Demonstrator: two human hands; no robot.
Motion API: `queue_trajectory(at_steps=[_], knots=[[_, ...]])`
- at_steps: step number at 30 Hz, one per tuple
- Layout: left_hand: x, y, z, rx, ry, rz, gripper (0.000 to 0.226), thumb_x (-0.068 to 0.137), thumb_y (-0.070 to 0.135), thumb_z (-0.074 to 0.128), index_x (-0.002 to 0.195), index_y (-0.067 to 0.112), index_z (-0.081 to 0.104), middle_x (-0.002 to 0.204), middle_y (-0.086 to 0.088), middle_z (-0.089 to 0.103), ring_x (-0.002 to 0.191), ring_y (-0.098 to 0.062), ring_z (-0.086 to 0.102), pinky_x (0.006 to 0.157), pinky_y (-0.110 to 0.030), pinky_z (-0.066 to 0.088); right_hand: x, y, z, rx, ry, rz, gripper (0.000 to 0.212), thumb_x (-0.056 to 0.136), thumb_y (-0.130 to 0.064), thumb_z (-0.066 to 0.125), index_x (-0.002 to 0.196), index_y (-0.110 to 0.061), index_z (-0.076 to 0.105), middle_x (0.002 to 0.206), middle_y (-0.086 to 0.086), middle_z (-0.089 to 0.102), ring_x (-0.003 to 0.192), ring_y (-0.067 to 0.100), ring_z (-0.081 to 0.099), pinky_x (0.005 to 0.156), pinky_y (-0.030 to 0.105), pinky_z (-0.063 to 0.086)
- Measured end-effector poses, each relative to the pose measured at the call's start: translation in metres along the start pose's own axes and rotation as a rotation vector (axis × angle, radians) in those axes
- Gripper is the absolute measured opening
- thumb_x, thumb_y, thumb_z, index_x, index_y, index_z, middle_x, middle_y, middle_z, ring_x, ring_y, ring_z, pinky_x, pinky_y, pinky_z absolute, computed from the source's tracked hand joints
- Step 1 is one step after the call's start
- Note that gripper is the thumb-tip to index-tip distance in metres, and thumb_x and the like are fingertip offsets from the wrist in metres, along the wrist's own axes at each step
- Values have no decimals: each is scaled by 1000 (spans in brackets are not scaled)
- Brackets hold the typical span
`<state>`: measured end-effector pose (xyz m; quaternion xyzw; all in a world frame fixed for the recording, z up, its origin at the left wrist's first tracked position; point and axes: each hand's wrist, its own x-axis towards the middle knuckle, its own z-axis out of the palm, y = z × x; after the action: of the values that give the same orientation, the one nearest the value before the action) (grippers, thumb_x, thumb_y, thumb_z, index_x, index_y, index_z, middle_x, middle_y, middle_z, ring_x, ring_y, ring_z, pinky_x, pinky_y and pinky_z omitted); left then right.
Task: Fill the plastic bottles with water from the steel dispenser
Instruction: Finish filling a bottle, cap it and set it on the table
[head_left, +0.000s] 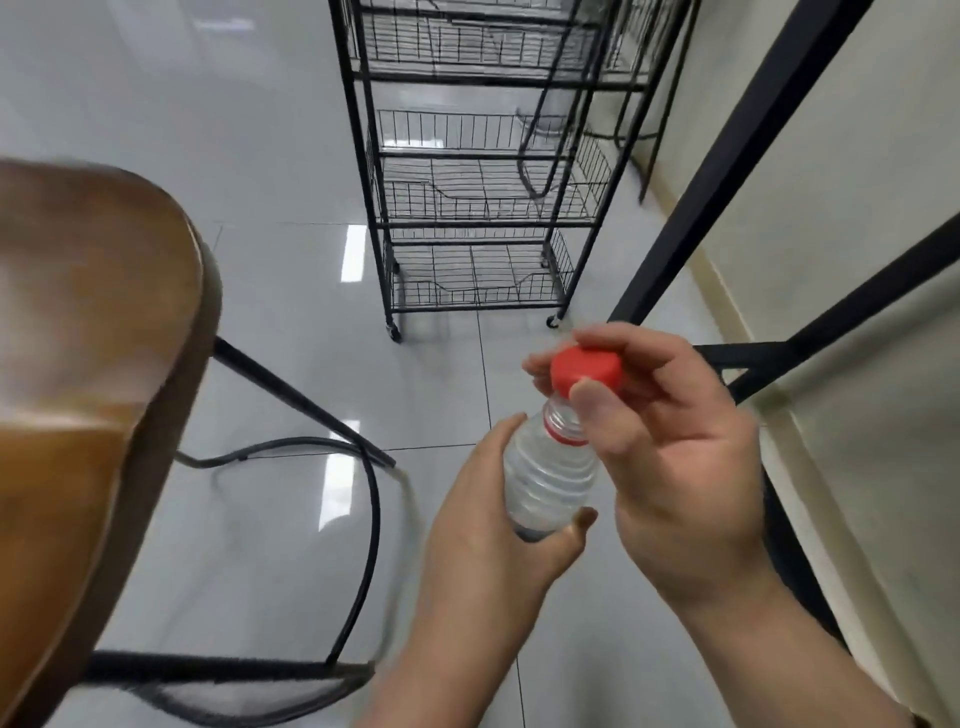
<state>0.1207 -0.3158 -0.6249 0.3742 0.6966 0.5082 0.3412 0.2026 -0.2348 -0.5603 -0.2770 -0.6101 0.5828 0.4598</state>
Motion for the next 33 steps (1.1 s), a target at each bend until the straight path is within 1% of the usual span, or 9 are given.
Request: queue_trajectory(at_steps=[6, 9, 13, 17, 23, 27, 30, 32, 33], knots=[[-17, 92, -37, 27, 69, 57, 74, 72, 34, 87, 105, 78, 38, 109, 39, 62, 100, 10, 63, 83, -30, 58, 18, -83, 22, -52, -52, -28, 25, 85, -31, 74, 108, -25, 69, 106, 12, 74, 104, 30, 71, 92, 37, 57], [-20, 134, -57, 11, 72, 67, 73, 72, 35, 89, 107, 76, 39, 108, 35, 64, 98, 7, 65, 83, -32, 59, 29, -122, 34, -32, -46, -79, 23, 85, -39, 76, 105, -33, 70, 105, 12, 73, 102, 31, 71, 92, 39, 57], [-20, 190, -85, 10, 70, 68, 70, 69, 38, 87, 113, 70, 44, 109, 30, 67, 99, 0, 68, 84, -40, 60, 42, -173, 51, -15, -31, -153, 19, 86, -26, 71, 102, -36, 69, 105, 13, 72, 102, 34, 70, 93, 44, 56], [-24, 251, -116, 5, 31, 39, 62, 62, 45, 76, 111, 69, 46, 99, 23, 70, 82, -13, 70, 73, -48, 62, 55, -226, 74, 35, -4, -181, 21, 86, -20, 71, 105, -30, 69, 109, 13, 72, 106, 33, 69, 95, 41, 55], [-26, 341, -167, 55, -18, 31, 62, 51, 55, 60, 109, 69, 43, 84, 16, 69, 66, -13, 60, 71, -47, 61, 77, -313, 104, 68, -19, -157, 18, 90, -22, 68, 107, -24, 68, 123, 12, 69, 117, 32, 66, 100, 40, 53], [-17, 390, -190, 86, -72, 44, 63, 54, 53, 64, 112, 65, 46, 82, 17, 70, 65, -19, 63, 72, -50, 62, 94, -364, 118, 35, 97, -133, 16, 88, -22, 75, 100, -33, 72, 113, 8, 72, 109, 24, 69, 94, 35, 56], [-8, 428, -200, 140, -113, 100, 59, 56, 56, 65, 110, 68, 45, 81, 23, 68, 61, -9, 60, 70, -42, 61, 110, -401, 121, -34, 157, -110, 21, 82, -35, 77, 103, -34, 72, 102, 4, 71, 98, 21, 69, 87, 34, 56], [-2, 451, -202, 185, -123, 162, 55, 62, 53, 67, 105, 75, 40, 88, 31, 67, 70, -2, 65, 71, -35, 60, 118, -425, 117, -88, 136, -98, 33, 83, -52, 75, 111, -36, 71, 106, -1, 71, 101, 18, 69, 87, 33, 57], [1, 461, -203, 203, -127, 194, 58, 67, 50, 72, 103, 78, 37, 92, 35, 66, 75, 1, 65, 73, -33, 59, 120, -436, 113, -113, 132, -103, 34, 87, -52, 72, 116, -35, 71, 110, -4, 72, 105, 14, 69, 88, 28, 56]])
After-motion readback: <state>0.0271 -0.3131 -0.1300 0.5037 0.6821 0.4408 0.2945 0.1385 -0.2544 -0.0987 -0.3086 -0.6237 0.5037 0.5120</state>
